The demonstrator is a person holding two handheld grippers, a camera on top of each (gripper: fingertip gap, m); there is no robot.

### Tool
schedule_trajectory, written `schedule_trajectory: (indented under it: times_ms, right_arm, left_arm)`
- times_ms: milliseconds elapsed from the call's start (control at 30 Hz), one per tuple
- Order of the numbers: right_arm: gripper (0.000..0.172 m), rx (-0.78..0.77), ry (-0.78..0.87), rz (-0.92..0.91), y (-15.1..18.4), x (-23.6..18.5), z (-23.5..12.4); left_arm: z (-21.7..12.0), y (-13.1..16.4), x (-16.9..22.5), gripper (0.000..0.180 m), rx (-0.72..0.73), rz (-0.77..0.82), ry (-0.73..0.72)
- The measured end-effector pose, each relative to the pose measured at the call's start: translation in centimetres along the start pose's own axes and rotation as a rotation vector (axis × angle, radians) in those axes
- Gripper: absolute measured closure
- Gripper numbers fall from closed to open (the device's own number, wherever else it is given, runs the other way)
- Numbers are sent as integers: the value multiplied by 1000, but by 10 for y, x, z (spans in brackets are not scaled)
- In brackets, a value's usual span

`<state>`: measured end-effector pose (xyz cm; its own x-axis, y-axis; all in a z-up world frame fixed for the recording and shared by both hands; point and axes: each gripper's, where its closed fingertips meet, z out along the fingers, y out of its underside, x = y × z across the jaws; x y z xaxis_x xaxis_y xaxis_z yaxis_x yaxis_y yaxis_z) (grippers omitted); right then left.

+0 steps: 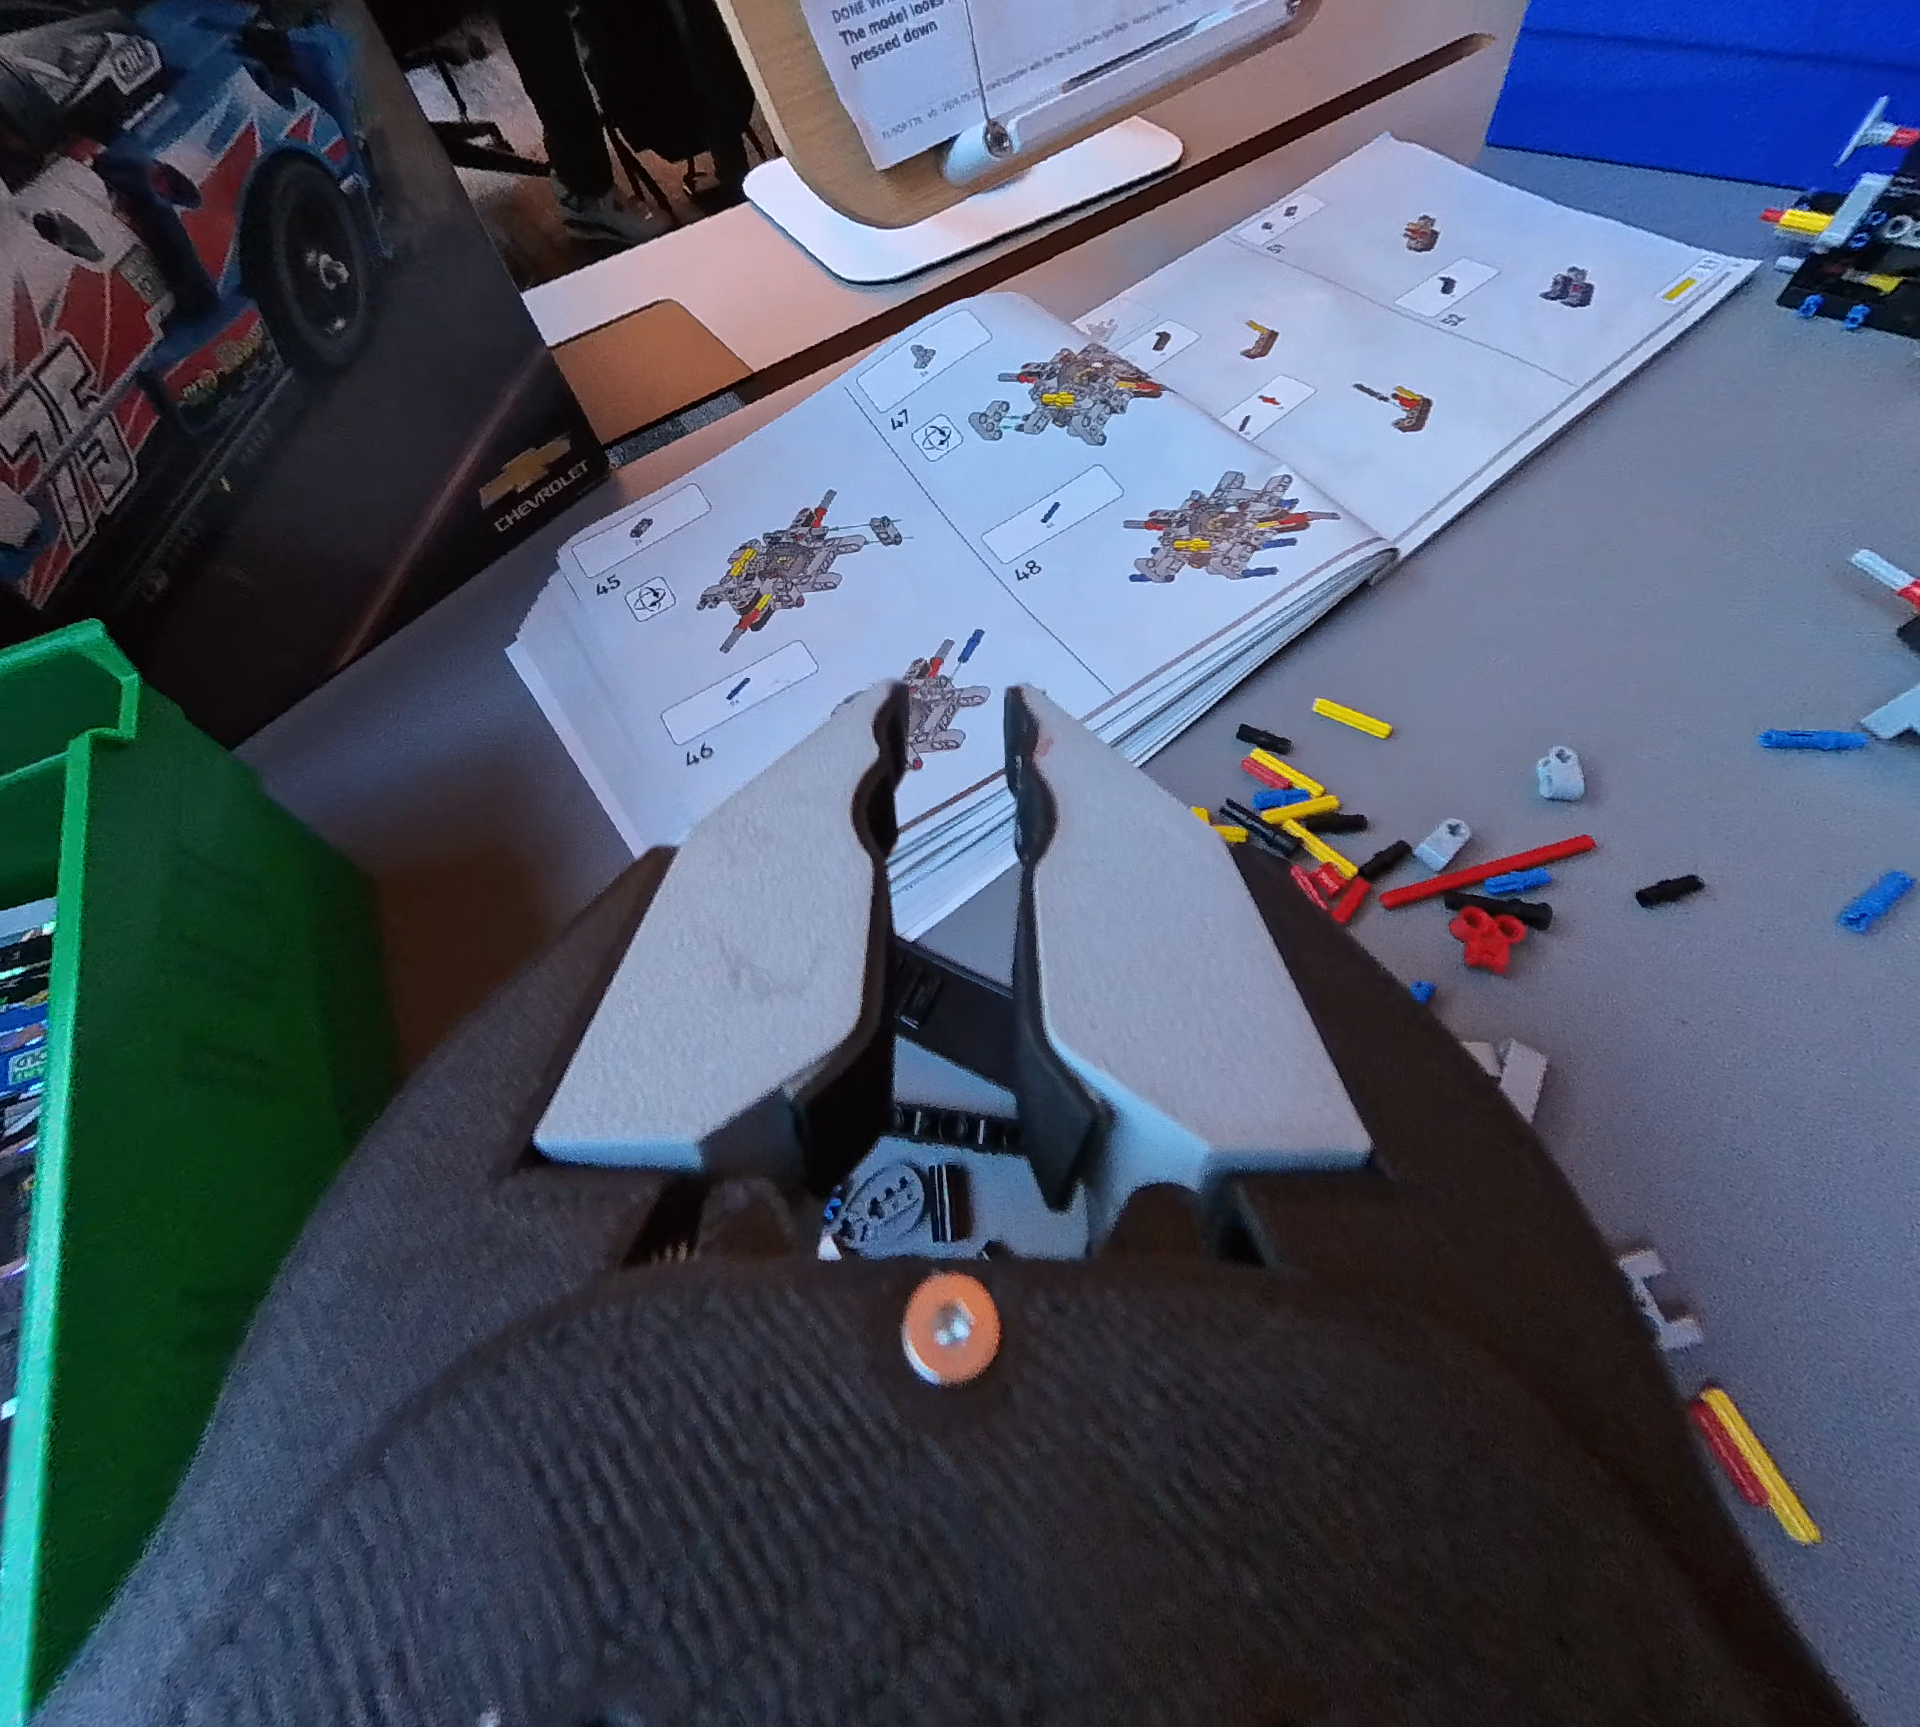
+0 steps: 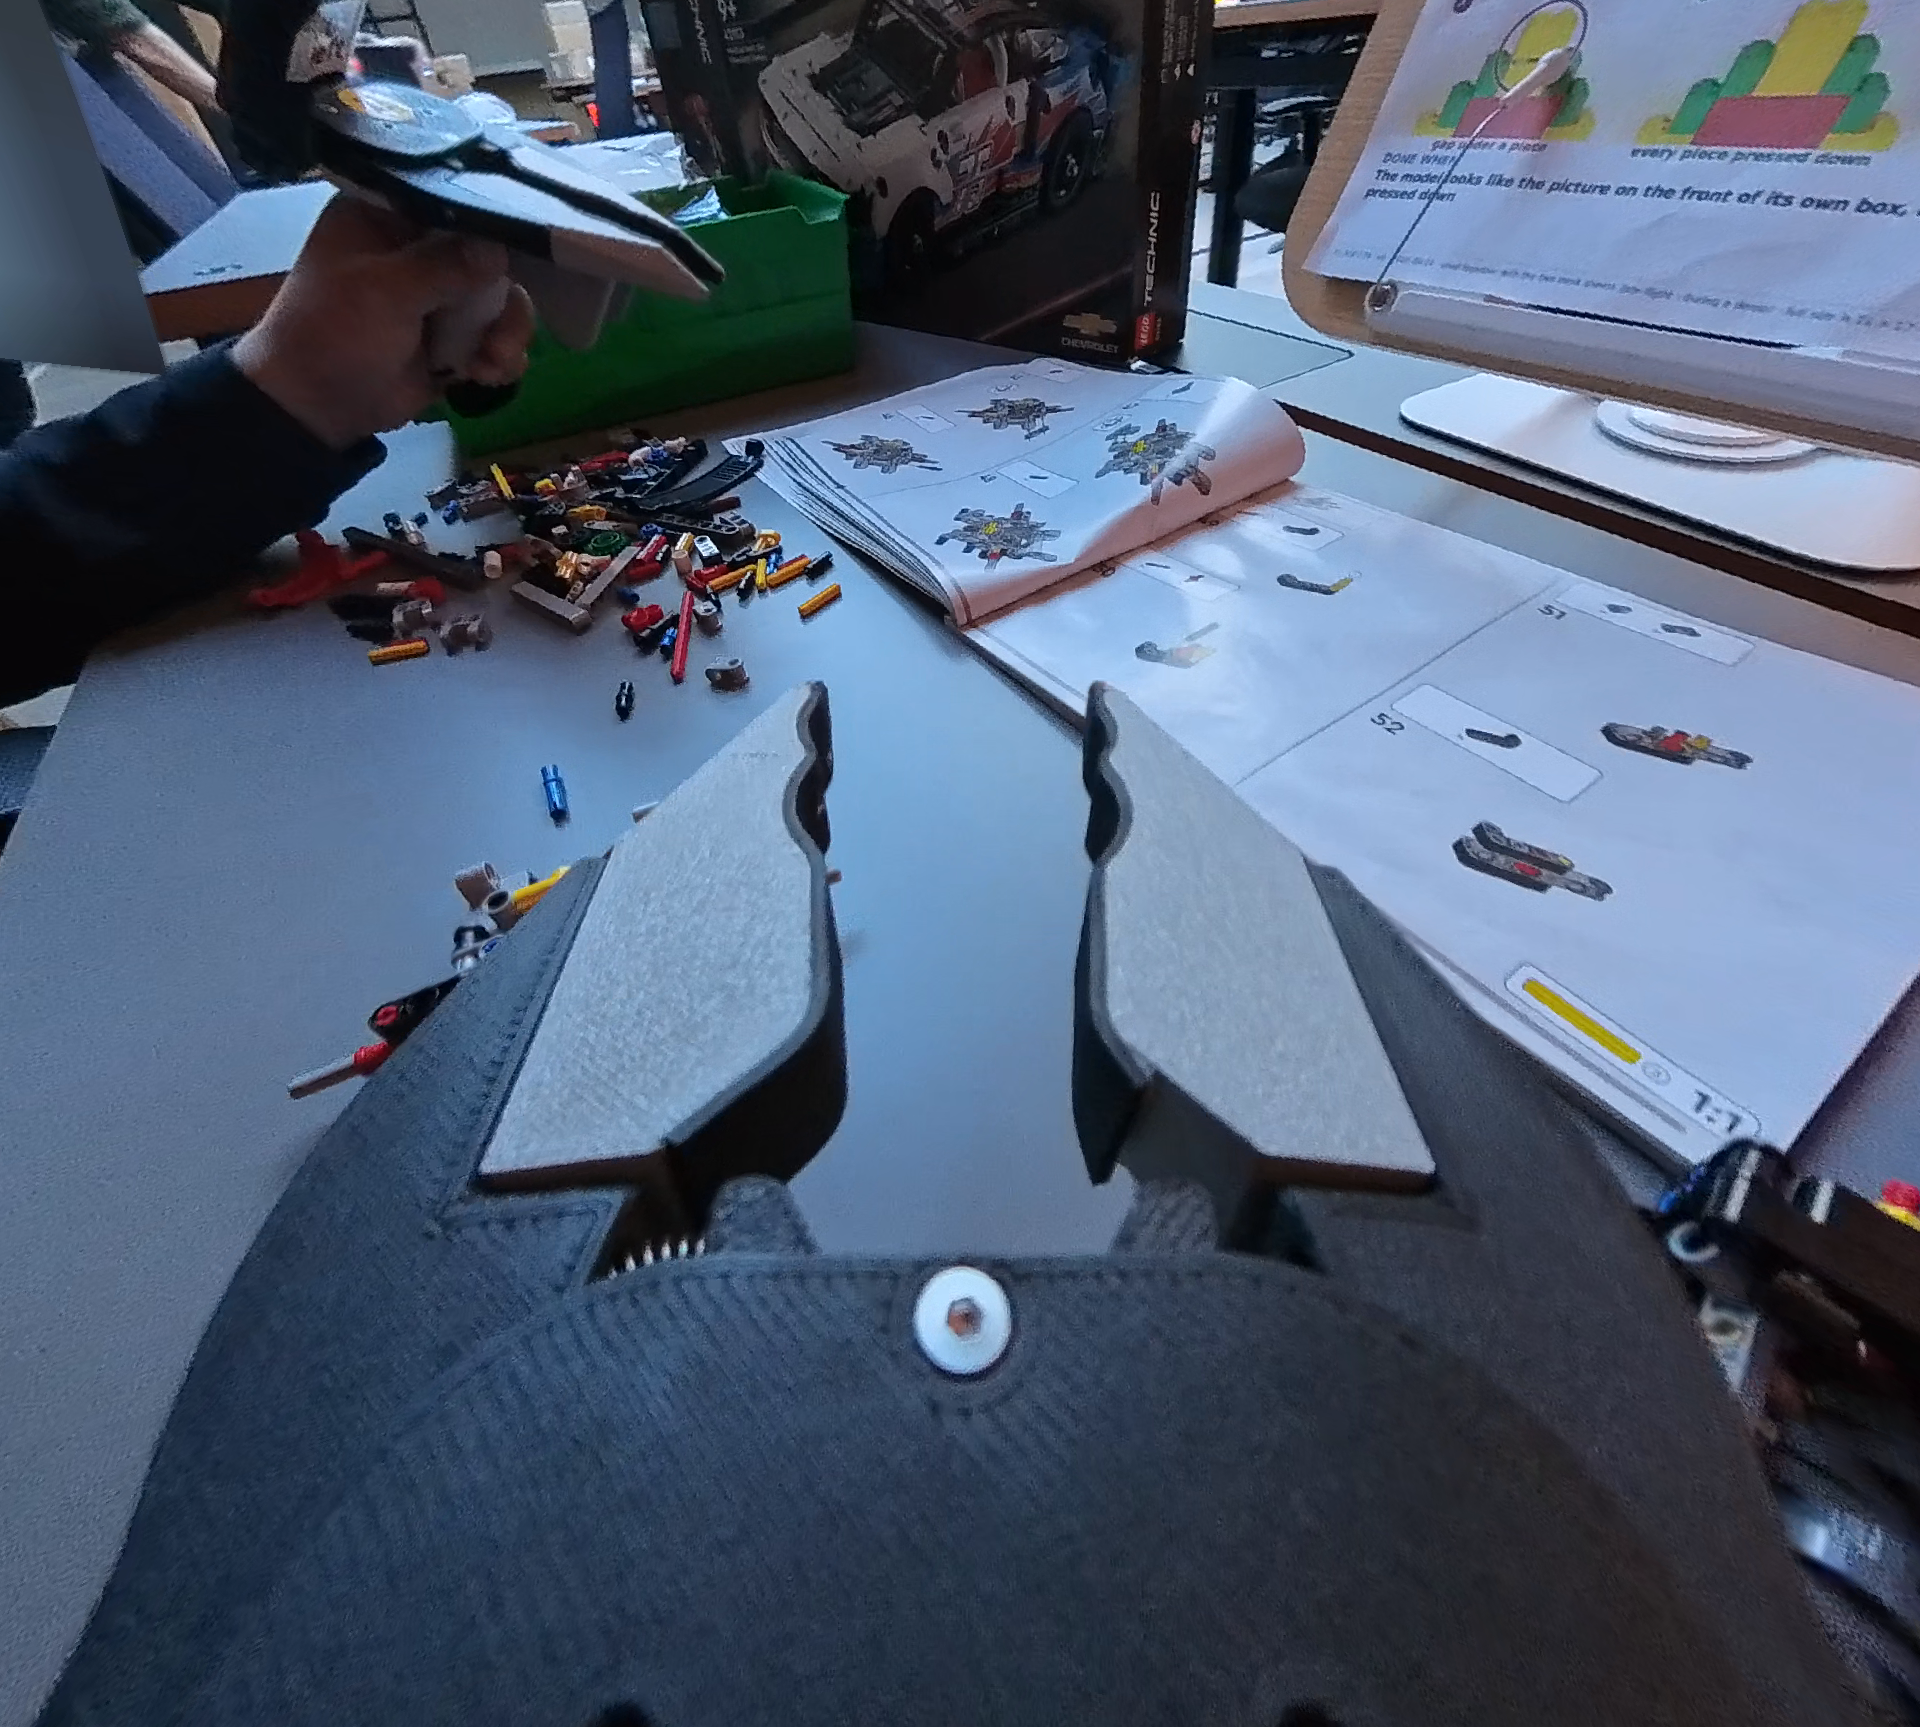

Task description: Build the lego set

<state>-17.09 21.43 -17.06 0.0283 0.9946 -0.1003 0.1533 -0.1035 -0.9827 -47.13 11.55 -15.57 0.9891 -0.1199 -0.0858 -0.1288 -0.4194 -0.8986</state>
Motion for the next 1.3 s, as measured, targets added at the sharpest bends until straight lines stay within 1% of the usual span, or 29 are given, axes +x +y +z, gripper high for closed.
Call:
schedule_trajectory:
  times_ms: [167,333,400,533,600,633,800,900,1000,1067,1167,1233,1300]
  right_arm:
    - [127,37,13,-23,-8,4,2]
    - [126,107,74,-26,-20,14,-10]
    - [127,204,160,-58,-38,23,-30]
    - [130,463,449,-142,-79,46,-99]
    - [131,547,535,-160,-90,49,-129]
    - [133,562,556,-166,-92,49,-138]
    - [133,553,633,-187,-91,47,-160]
    - [133,557,662,-147,-84,47,-171]
    - [134,518,644,-89,-70,48,-172]
    - [132,476,591,-15,-58,50,-168]
    - [129,439,532,54,-46,50,-165]
    - [130,408,527,52,-40,48,-164]
    - [129,336,534,53,-29,48,-161]
  left_arm:
    - [4,6,-2,164,-35,-6,-4]
    - [5,9,-4,166,-45,-14,-12]
    - [4,8,-5,166,-41,-17,-12]
    - [1,3,-5,167,-19,-17,-17]
    - [-1,1,-4,168,-6,-18,-16]
    - [-2,0,-3,169,3,-17,-12]
    - [-2,3,1,169,-5,9,-14]
    - [-4,7,1,174,-2,7,-13]
    - [-4,9,-2,172,-7,-20,-2]
    - [-4,10,-3,171,-1,-24,3]
    - [-5,10,-1,164,23,7,13]
    - [-9,12,-1,160,29,18,4]
    - [-17,7,11,152,26,6,37]
